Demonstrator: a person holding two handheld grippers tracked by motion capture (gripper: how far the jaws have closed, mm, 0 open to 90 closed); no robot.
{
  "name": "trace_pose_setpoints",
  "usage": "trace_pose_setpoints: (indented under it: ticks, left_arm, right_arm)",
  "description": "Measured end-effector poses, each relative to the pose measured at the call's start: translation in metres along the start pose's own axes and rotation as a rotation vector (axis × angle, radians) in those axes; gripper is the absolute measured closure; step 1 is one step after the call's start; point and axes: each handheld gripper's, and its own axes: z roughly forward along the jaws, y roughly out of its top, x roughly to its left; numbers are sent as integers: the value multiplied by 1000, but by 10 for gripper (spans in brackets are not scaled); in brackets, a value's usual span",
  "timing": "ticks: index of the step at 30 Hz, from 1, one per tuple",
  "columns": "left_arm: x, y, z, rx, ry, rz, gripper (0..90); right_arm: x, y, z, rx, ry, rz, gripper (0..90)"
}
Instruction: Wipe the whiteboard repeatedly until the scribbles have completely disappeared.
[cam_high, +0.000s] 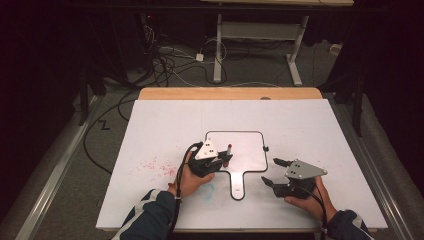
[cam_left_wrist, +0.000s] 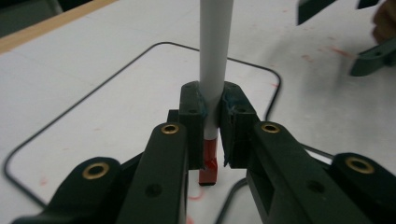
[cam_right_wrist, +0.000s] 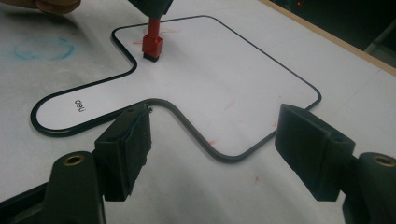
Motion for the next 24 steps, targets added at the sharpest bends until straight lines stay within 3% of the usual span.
trace_pose_setpoints:
  ticks: [4,8,10,12,15,17,24]
  left_arm:
    - [9,-3,-7,16,46,-3,791]
    - [8,-6,-13,12,22,-32,790]
    - [0,-6,-12,12,-10,-19,791]
    - [-11,-4,-11,17,-36,20,791]
    - [-17,-3,-9,20,-34,59,790]
    - [-10,-5,-10,9,-38,32,790]
    - [18,-8,-11,2,47,7,790]
  right_arm:
    - [0,0,0,1,2,-2,277]
    - [0,0,0,3,2,-1,277]
    - [0,0,0,3,-3,-4,277]
    - [0,0,0,1,-6,-1,277]
    - [1,1,0,4,-3,-2,277]
    - [2,1,1,4,-1,-5,277]
    - [1,0,1,3,-1,-7,277]
